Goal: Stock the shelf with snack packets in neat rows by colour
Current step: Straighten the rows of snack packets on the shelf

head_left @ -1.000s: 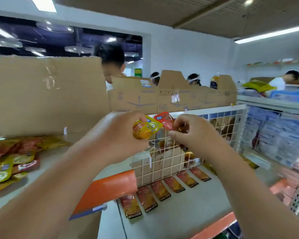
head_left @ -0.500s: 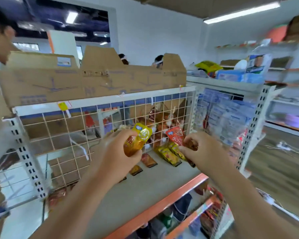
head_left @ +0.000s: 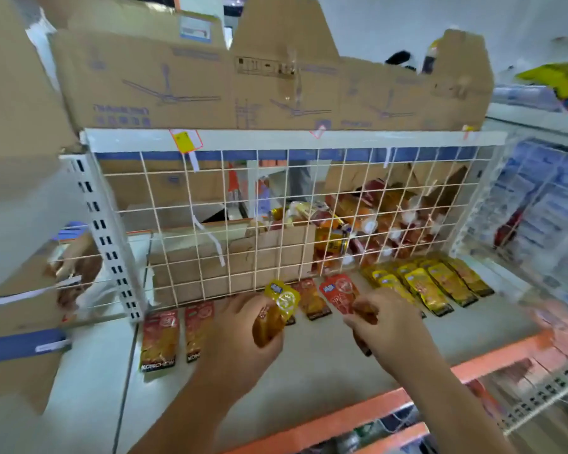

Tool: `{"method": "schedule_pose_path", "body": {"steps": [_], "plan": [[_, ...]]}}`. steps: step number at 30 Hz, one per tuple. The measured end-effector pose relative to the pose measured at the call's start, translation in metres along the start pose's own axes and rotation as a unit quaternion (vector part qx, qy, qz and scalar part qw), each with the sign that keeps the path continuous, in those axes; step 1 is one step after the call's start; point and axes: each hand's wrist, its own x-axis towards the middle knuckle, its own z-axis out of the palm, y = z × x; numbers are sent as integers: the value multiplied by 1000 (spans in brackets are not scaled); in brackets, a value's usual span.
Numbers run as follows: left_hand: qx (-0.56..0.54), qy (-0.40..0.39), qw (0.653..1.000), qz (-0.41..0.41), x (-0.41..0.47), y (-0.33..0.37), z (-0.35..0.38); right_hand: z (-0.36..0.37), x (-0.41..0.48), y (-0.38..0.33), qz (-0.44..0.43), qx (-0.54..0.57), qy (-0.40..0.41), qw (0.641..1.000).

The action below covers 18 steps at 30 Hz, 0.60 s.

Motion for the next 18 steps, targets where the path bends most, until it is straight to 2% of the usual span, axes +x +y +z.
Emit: {"method": "schedule_pose_path", "body": {"steps": [4, 11, 18], "plan": [[-21, 34, 998, -48, -18, -49, 9, 55, 19, -17, 25, -7, -65, 998], [-8, 56, 992, -116, -43, -114, 22, 147, 49, -49, 18, -8, -127, 992], [29, 111, 986, -122, -49, -133, 31, 191, 81, -69, -10, -43, -135, 990]]}}
